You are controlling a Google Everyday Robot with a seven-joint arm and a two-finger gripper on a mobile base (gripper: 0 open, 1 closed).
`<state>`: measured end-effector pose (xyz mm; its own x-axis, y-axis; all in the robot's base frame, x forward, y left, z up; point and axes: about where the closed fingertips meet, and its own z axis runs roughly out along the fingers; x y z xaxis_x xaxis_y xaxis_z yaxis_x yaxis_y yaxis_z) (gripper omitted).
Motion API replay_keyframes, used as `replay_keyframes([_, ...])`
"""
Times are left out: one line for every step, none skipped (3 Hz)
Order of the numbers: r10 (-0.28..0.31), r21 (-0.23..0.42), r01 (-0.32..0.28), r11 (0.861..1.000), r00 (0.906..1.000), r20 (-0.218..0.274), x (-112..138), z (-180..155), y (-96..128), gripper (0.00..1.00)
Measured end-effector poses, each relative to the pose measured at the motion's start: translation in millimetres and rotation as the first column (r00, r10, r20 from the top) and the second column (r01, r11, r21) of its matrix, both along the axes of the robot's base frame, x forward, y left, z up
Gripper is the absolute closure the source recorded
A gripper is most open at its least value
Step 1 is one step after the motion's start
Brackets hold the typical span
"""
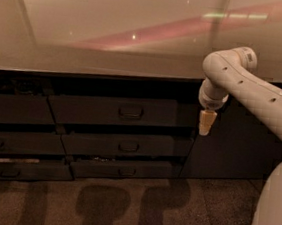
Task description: Open top drawer
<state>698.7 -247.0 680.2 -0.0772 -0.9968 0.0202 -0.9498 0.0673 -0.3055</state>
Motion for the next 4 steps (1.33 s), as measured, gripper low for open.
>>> replay_keyframes([0.004,0.0,-0.004,1.0,1.0,-0.002,0,-2,1,0.0])
replay_keyframes([0.042,0.009,-0.043,0.999,0.9977,0.054,-6,-11,2,0.0])
replay_keyframes([0.114,0.04,-0.12,0.992,0.9845,0.133,-27,-41,-3,0.0])
replay_keyframes([0.111,0.061,-0.125,0.99,0.9745,0.195,-17,-37,0,0.0])
